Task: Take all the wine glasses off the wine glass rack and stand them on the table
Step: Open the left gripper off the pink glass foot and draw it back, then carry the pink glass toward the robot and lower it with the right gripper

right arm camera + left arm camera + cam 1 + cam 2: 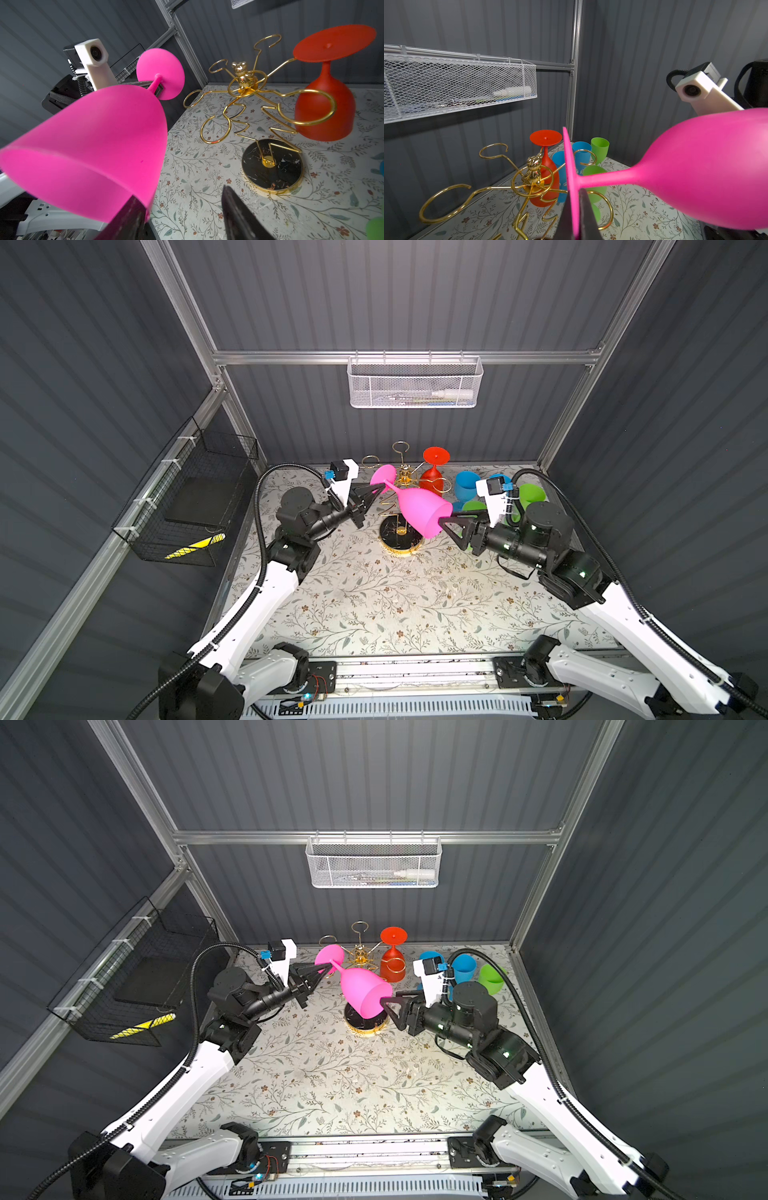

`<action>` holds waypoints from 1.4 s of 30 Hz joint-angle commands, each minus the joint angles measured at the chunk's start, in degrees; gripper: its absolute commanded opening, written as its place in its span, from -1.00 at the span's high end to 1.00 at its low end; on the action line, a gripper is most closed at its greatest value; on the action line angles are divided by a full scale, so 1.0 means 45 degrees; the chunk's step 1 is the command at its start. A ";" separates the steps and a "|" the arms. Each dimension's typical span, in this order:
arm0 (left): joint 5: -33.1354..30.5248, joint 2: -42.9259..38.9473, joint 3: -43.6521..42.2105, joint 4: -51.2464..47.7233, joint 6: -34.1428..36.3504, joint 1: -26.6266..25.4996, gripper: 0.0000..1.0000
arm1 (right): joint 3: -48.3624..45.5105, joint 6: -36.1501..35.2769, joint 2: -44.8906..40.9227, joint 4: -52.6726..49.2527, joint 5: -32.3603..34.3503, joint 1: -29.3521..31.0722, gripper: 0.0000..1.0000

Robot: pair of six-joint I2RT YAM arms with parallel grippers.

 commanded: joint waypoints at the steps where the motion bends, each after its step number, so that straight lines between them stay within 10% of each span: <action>1: -0.0070 -0.0292 -0.0227 0.0175 0.0075 -0.0020 1.00 | 0.0372 0.0144 0.0194 0.0659 0.0606 0.0232 -0.06; 13: -0.0295 -0.0311 -0.0417 -0.0082 0.0422 -0.0020 1.00 | 0.0474 0.0353 0.0597 0.0915 0.0849 0.0493 0.76; 19: -0.0509 -0.0447 -0.0451 -0.0277 0.0682 -0.0020 0.69 | 0.0387 0.0368 0.0399 0.0849 0.1047 0.0498 1.00; 30: -0.2970 -0.1160 -0.0936 -0.0554 0.0930 -0.0020 -0.25 | 0.1255 -0.1107 -0.1116 -0.1444 0.2551 0.0459 1.00; 42: -0.8372 -0.1924 -0.1562 -0.0801 0.0379 -0.0020 -0.76 | 0.3081 -0.3222 -0.2020 -0.7180 0.1466 0.0553 1.00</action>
